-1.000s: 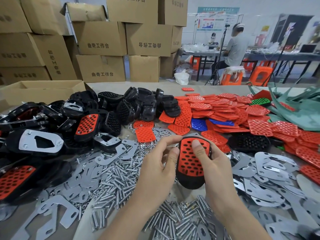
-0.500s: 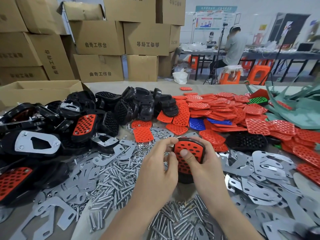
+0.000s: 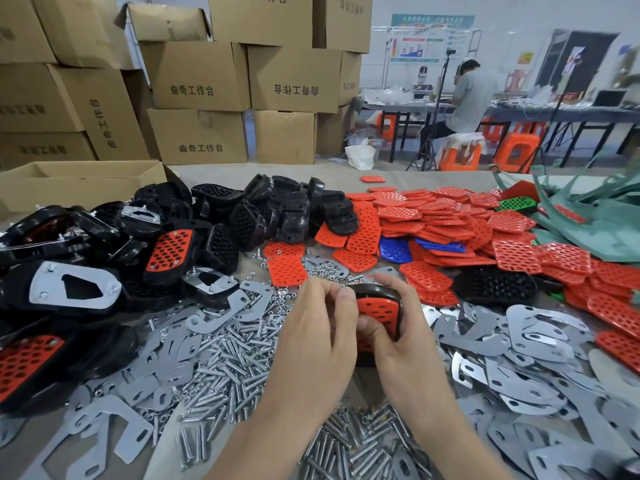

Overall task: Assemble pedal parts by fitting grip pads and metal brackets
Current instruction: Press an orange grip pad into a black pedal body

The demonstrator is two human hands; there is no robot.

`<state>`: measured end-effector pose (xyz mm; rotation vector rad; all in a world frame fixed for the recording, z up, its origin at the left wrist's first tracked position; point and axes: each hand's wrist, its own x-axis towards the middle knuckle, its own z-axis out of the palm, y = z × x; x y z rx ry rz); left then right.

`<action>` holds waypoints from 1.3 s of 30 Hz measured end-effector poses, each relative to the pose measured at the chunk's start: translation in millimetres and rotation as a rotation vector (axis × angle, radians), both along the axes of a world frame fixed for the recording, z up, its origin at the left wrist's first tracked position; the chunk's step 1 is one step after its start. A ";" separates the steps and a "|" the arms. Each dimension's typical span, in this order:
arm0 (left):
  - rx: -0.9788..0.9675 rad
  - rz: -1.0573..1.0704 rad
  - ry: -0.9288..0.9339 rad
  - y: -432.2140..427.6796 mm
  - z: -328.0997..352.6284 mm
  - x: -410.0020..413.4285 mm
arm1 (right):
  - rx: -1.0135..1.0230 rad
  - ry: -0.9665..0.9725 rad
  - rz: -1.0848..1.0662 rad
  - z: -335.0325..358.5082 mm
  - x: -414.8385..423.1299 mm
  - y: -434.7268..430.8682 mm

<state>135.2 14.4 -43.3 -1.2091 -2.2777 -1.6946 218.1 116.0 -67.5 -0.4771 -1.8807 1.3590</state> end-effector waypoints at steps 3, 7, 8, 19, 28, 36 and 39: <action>-0.004 0.005 0.007 -0.7 0.7 1.3 | 0.013 -0.013 0.026 -2.7 -0.2 2.3; -0.001 -0.011 0.036 -1.4 -2.8 10.0 | 0.042 -0.055 0.047 -3.9 1.7 4.1; 0.008 -0.011 0.051 -1.6 -4.6 13.1 | 0.054 -0.066 0.044 -4.1 2.4 4.8; 0.100 -0.096 0.126 -1.6 -16.3 10.3 | -0.028 -0.035 0.101 -0.3 7.1 8.8; 0.049 -0.067 0.220 1.3 -10.5 4.2 | -0.096 0.054 0.147 4.3 4.4 6.1; 0.080 -0.039 0.217 5.8 -9.5 2.1 | -0.179 0.082 0.166 7.4 3.3 10.9; 0.093 -0.038 0.186 6.5 -11.1 1.4 | -0.171 0.088 0.166 6.7 2.8 11.6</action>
